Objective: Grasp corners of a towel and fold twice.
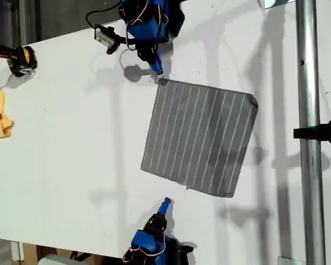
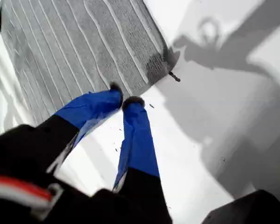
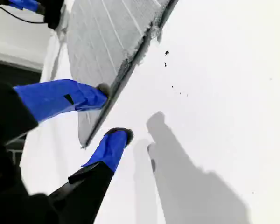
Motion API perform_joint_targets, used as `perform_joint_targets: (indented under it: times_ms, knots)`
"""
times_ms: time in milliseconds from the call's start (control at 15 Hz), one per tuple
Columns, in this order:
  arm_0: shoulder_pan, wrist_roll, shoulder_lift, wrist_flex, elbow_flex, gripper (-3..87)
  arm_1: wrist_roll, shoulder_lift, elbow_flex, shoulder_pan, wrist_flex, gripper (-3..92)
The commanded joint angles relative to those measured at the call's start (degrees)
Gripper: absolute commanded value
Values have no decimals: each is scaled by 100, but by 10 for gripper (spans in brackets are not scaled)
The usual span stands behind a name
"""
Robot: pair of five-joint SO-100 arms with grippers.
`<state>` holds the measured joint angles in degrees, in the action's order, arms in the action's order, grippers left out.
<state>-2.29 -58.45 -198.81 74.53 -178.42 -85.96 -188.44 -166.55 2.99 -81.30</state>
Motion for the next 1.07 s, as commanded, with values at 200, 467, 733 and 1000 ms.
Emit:
perform_joint_targets:
  times_ms: [200,467,733,1000]
  knots:
    - [-519,-2874,-35,44,-9,-15,53,-26,448,-105,308,-2]
    - [-519,-2865,-35,44,-9,-15,53,642,1477,-229,141,-2]
    - [-519,-2856,-35,44,-9,-15,79,3665,3217,-923,1011,-2]
    - [-519,-2839,-35,44,-9,-15,105,6100,5133,-1942,870,-2]
